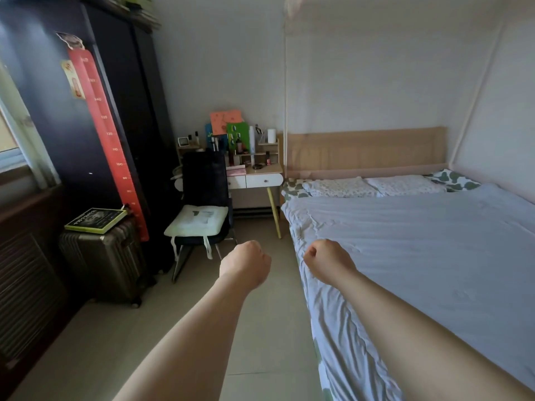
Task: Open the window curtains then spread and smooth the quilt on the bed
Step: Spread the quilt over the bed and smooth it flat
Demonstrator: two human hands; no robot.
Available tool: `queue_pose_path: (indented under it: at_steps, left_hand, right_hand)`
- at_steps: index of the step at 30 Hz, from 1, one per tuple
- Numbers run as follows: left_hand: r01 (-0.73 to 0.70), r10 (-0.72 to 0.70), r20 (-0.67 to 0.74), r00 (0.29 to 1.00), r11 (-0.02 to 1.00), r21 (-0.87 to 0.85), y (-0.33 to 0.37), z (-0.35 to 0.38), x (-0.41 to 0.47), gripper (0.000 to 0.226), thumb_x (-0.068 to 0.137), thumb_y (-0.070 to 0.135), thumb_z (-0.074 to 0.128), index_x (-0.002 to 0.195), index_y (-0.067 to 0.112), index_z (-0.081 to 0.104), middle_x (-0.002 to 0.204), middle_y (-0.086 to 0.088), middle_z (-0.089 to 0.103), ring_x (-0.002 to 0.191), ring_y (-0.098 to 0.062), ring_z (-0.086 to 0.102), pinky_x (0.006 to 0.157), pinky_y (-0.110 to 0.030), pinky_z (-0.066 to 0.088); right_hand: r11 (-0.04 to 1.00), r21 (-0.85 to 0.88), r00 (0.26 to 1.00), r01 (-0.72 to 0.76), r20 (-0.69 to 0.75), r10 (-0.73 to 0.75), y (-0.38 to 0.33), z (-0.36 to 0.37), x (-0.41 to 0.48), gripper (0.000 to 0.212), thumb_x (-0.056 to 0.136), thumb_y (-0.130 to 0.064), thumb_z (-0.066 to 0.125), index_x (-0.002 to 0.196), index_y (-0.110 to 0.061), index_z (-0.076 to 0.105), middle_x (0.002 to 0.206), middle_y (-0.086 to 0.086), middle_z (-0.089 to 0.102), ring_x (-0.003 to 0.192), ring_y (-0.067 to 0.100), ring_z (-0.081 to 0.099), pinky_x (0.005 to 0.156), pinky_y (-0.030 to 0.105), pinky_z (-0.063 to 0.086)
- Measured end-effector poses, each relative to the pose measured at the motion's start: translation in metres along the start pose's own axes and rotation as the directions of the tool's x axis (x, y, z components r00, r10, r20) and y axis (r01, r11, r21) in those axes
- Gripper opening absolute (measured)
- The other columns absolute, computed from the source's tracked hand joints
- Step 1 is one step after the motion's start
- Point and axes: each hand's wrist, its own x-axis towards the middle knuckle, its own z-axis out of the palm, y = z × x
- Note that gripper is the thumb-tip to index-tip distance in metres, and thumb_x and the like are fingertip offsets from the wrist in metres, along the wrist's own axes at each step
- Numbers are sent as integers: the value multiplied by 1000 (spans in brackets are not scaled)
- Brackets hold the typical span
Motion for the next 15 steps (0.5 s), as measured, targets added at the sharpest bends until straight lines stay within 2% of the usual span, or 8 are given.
queue_pose_path:
  at_steps: [1, 5, 7, 11, 15]
  left_hand:
    - [-4, 5, 11, 1000, 1000, -4, -3, 4, 23, 23, 91, 30, 42, 94, 13, 58, 95, -5, 64, 86, -29, 62, 65, -29, 42]
    - [-41, 42, 37, 998, 999, -20, -12, 20, 99, 24, 90, 30, 43, 98, 14, 59, 96, -4, 64, 85, -28, 62, 64, -28, 42]
    - [-66, 67, 44, 997, 997, -30, -16, 27, 139, 25, 91, 32, 43, 98, 14, 60, 94, -3, 64, 83, -27, 61, 64, -28, 42]
    - [-127, 130, 52, 990, 991, -48, -29, 34, 225, 26, 93, 34, 43, 101, 16, 61, 91, 0, 62, 84, -25, 60, 67, -28, 45]
    - [-199, 203, 84, 975, 979, -52, -47, 27, 308, 26, 94, 35, 43, 100, 16, 60, 93, 0, 63, 84, -24, 60, 66, -29, 45]
  right_hand:
    - [1000, 3, 1000, -11, 3, 11, 1, 5, 21, 29, 87, -19, 44, 59, -22, 41, 72, -1, 53, 72, 22, 50, 62, 24, 35]
    - [998, -21, 998, -52, -32, 52, 10, 20, 81, 26, 87, -19, 45, 61, -16, 46, 71, 4, 58, 67, 26, 53, 52, 26, 33]
    - [997, -31, 996, -75, -46, 74, 12, 32, 113, 26, 87, -22, 46, 62, -15, 47, 72, 4, 59, 69, 26, 54, 54, 27, 34]
    - [994, -24, 992, -111, -62, 109, 6, 56, 184, 22, 87, -23, 48, 73, -13, 61, 80, 5, 65, 78, 27, 60, 62, 28, 43]
    - [985, 5, 980, -170, -103, 169, -14, 75, 254, 21, 87, -24, 49, 73, -12, 61, 80, 6, 66, 77, 27, 60, 63, 30, 43]
